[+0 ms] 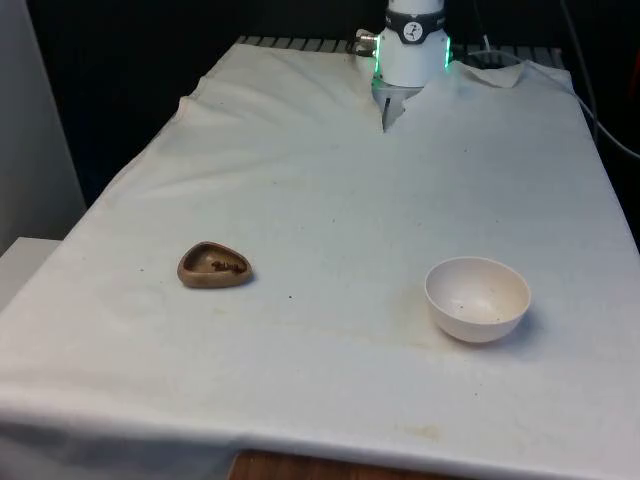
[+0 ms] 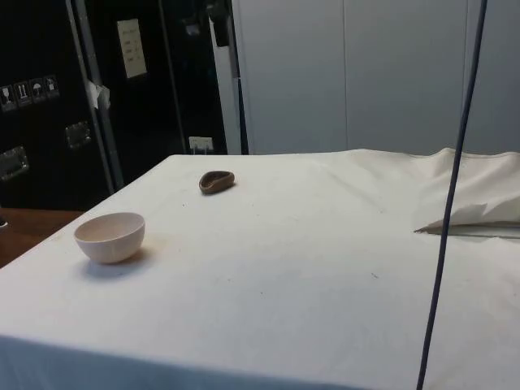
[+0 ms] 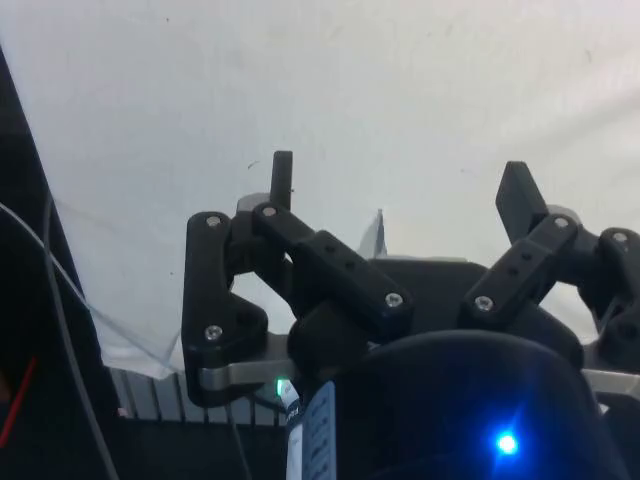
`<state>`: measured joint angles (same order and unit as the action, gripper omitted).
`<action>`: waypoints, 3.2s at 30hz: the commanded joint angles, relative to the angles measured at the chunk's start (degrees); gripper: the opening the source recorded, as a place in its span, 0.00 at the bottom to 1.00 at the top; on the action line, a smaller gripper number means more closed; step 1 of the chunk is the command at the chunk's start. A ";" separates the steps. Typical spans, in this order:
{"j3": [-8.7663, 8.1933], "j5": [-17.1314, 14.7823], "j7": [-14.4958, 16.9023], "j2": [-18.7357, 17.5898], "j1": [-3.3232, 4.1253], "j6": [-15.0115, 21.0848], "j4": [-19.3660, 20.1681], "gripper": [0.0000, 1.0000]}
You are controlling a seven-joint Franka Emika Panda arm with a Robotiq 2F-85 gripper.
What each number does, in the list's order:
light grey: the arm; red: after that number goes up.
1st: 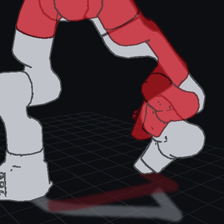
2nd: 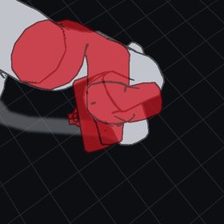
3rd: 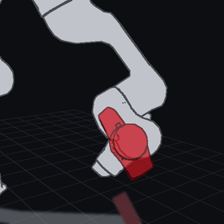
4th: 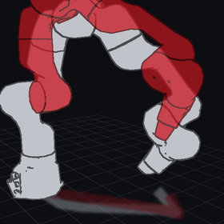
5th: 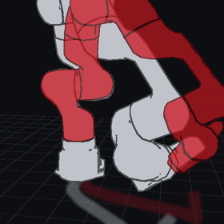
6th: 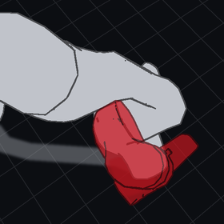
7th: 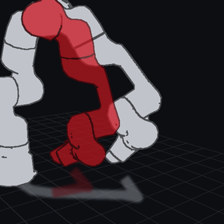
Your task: Pour the coffee beans from the cup into the bowl.
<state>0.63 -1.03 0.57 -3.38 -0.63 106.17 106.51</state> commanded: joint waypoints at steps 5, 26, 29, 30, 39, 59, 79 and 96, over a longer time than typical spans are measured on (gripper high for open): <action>0.11 0.11 -0.74 -1.95 0.06 1.20 -1.26 1.00; -4.35 2.52 2.64 -5.44 -0.40 8.31 0.29 1.00; -5.73 2.35 4.24 -5.44 -0.52 9.51 0.86 1.00; -6.13 2.29 4.70 -5.50 -0.57 9.74 1.03 1.00; -9.17 1.95 8.54 -5.79 -0.86 12.26 2.29 1.00; -15.18 0.06 15.47 -9.45 -0.80 19.02 3.38 1.00; -17.53 -6.02 20.51 -20.34 -1.49 26.07 -2.06 1.00; -18.96 -9.11 22.80 -26.24 -1.38 26.07 -6.36 1.00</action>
<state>-18.33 -10.14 23.38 -29.62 -2.01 132.24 100.15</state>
